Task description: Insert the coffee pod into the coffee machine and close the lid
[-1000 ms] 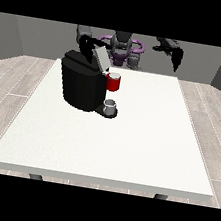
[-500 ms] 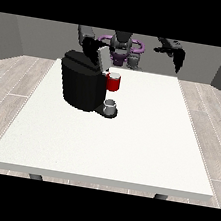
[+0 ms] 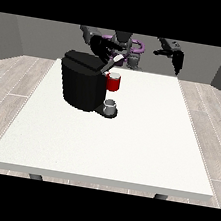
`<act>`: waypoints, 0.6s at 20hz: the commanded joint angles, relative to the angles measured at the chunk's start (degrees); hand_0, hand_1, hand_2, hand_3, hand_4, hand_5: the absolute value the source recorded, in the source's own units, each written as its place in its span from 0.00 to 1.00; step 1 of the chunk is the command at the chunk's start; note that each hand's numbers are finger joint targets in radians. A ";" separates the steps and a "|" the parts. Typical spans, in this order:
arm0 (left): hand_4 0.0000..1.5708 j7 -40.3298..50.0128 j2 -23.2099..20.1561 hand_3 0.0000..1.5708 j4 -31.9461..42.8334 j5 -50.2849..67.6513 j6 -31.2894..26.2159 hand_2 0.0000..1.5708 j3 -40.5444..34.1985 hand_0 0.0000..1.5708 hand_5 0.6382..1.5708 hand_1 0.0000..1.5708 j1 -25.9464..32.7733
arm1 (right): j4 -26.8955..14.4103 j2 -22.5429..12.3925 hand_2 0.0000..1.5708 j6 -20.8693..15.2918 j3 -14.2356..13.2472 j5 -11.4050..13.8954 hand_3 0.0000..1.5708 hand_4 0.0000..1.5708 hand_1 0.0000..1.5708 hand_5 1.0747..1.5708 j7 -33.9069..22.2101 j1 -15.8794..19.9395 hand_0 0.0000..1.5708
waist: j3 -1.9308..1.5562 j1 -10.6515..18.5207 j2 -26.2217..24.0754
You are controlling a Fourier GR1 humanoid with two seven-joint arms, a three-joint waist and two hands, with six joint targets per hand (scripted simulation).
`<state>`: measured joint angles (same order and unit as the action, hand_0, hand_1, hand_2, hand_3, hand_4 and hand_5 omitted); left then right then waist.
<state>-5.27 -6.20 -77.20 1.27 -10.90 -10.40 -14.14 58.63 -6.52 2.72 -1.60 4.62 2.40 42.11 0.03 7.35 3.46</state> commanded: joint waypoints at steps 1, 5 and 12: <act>0.09 -1.89 -0.74 0.00 1.00 0.42 0.21 0.00 -0.61 0.00 1.00 0.00 -1.13 | -1.50 -1.00 0.00 -0.14 0.39 2.44 0.00 0.11 0.00 1.00 4.31 1.21 0.00 | -0.03 0.23 3.21; 0.12 -3.84 -2.35 0.00 3.00 2.32 -2.03 0.00 -1.84 0.00 1.00 0.00 -1.99 | -1.14 2.23 0.00 -3.10 1.96 4.37 0.00 0.09 0.00 1.00 0.17 4.90 0.00 | -0.01 0.80 2.35; 0.12 -2.80 -0.24 0.00 1.84 -0.33 1.05 0.00 1.36 0.00 1.00 0.00 -1.99 | -0.71 3.37 0.00 0.03 1.72 3.00 0.00 0.02 0.00 1.00 1.10 5.58 0.00 | -0.02 -0.97 -0.22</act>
<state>-6.77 -6.95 -75.86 1.97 -10.88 -9.85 -16.28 57.09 -4.14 1.53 -0.35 7.89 3.40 47.04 0.00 7.31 4.19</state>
